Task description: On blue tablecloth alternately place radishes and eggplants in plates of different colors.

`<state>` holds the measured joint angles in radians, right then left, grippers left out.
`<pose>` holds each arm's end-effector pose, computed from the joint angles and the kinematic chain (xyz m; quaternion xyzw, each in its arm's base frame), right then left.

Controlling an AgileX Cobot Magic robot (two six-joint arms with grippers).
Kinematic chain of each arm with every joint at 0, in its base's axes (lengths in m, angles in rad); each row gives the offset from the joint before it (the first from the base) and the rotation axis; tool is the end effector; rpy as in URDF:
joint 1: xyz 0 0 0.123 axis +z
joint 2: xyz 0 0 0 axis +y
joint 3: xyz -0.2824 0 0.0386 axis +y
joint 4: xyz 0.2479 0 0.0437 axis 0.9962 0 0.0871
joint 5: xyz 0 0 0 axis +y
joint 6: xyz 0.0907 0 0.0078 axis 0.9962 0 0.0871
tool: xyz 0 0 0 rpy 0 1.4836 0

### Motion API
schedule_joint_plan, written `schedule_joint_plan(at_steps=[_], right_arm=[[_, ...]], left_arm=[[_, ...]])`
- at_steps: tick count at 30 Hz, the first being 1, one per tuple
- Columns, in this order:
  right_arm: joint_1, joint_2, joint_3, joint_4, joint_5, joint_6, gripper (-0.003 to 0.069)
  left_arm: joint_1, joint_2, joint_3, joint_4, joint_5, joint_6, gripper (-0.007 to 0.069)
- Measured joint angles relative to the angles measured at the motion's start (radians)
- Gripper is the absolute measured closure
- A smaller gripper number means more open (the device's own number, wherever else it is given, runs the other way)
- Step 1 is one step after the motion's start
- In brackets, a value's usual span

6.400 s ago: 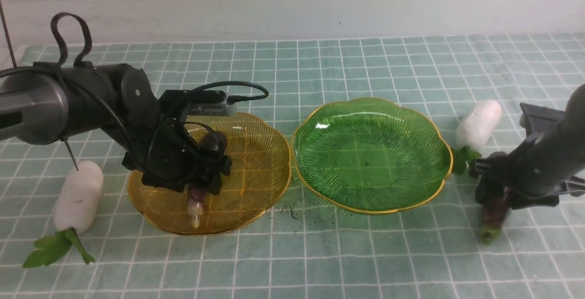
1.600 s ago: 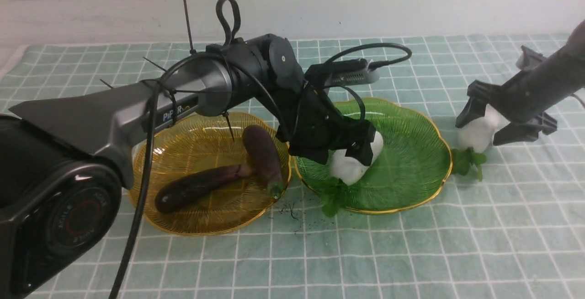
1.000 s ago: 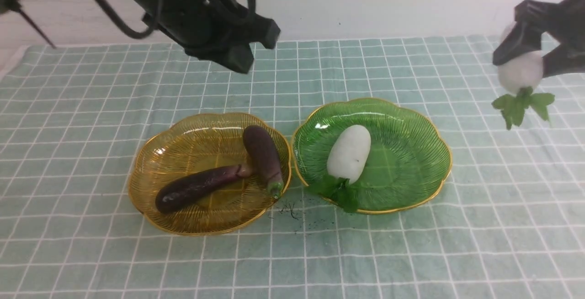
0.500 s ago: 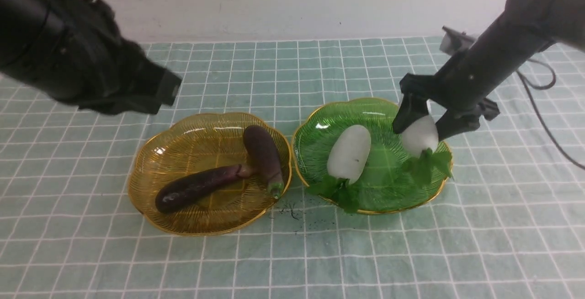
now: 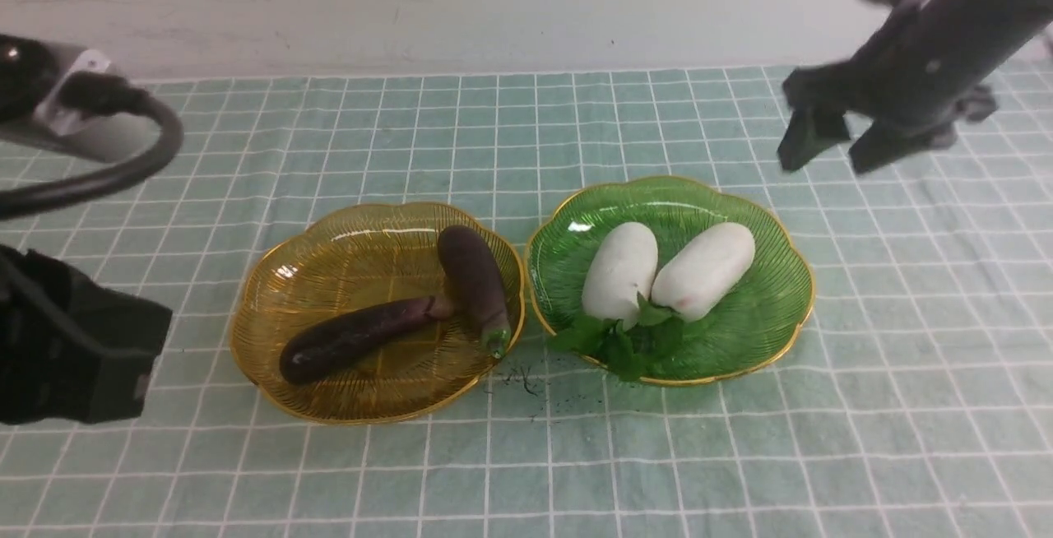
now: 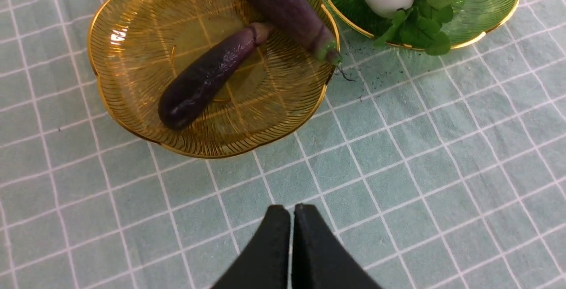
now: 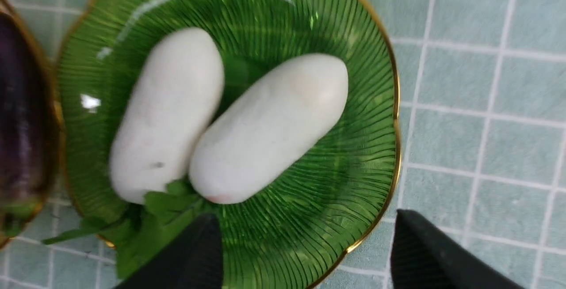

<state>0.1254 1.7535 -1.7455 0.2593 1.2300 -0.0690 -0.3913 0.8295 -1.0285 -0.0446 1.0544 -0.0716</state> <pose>0.3686 0.0686 0.3551 -0.0773 0.9669 0.1340 0.2030 0.1258 -0.0557 0.3859 0.1440 0.9090 -0.1111 0.3750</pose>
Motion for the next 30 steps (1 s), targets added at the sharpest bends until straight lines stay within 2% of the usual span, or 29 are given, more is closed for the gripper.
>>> schedule_joint_plan(at_steps=[3, 5, 6, 7, 8, 9, 11, 14, 19, 23, 30], right_arm=[[0.0, -0.189, 0.0, -0.011, 0.011, -0.007, 0.0411], [0.0, -0.27, 0.0, -0.012, 0.015, -0.007, 0.048], [0.0, -0.375, 0.0, -0.012, 0.021, -0.012, 0.0567], [0.0, -0.375, 0.0, -0.012, 0.022, -0.013, 0.0577], [0.0, -0.481, 0.013, -0.012, 0.024, -0.026, 0.0631], [0.0, -0.551, 0.032, -0.012, 0.025, -0.042, 0.065], [0.0, -0.657, 0.087, -0.012, 0.02, -0.067, 0.0662], [0.0, -0.959, 0.294, -0.012, -0.122, -0.103, 0.0672], [0.0, -1.454, 0.782, -0.011, -0.666, -0.107, 0.0673], [0.0, -1.654, 1.064, -0.012, -0.947, -0.107, 0.0673], [0.0, -1.771, 1.276, -0.012, -1.161, -0.107, 0.0673]], left_arm=[[0.0, -0.049, 0.057, 0.001, -0.052, -0.027, 0.0632], [0.0, -0.062, 0.076, 0.001, -0.075, -0.032, 0.0632], [0.0, -0.075, 0.102, 0.001, -0.108, -0.034, 0.0632], [0.0, -0.076, 0.109, 0.001, -0.113, -0.036, 0.0632], [0.0, -0.079, 0.129, 0.001, -0.138, -0.041, 0.0632], [0.0, -0.081, 0.148, 0.001, -0.166, -0.041, 0.0632], [0.0, -0.081, 0.168, 0.001, -0.201, -0.041, 0.0632], [0.0, -0.079, 0.202, 0.001, -0.298, -0.042, 0.0632], [0.0, -0.079, 0.207, 0.0, -0.394, -0.042, 0.0632], [0.0, -0.079, 0.208, -0.002, -0.436, -0.042, 0.0632], [0.0, -0.086, 0.209, -0.016, -0.441, -0.039, 0.0632]])
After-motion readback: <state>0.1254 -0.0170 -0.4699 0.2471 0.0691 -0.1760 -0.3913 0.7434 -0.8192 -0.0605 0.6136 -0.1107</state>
